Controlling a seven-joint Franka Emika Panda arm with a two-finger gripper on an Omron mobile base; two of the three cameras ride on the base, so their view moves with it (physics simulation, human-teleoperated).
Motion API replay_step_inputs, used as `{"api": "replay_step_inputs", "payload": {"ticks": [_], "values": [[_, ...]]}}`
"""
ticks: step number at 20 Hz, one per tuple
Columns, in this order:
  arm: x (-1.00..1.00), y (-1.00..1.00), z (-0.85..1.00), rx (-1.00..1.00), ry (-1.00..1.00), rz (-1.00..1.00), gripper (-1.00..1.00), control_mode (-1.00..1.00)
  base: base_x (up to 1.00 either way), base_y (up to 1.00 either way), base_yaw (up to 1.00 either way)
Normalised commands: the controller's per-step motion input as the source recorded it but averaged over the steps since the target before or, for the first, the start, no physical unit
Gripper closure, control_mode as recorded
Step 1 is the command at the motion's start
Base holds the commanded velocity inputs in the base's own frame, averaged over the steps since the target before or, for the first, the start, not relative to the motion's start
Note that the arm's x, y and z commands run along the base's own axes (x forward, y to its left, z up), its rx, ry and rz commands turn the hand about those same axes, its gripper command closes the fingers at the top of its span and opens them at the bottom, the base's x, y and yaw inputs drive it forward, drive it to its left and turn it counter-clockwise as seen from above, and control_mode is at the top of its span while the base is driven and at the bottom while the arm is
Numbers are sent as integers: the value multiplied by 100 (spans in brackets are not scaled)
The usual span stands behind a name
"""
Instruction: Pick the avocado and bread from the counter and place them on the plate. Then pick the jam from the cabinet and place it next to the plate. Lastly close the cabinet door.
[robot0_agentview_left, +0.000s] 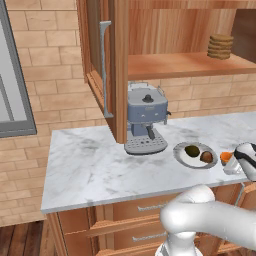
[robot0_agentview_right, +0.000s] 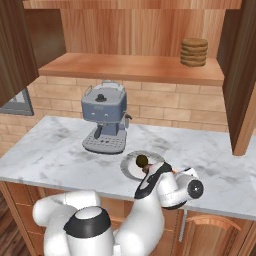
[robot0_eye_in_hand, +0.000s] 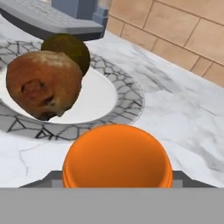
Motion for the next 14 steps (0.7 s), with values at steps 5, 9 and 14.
{"api": "replay_step_inputs", "payload": {"ticks": [5, 9, 14], "values": [[30, 0, -32, 0, 5, 11, 100, -100, 0, 0, 0], [22, 0, -35, 0, 6, 8, 100, -100, 0, 0, 0], [5, 0, -35, 0, 2, 7, -100, -100, 0, 0, 0]]}}
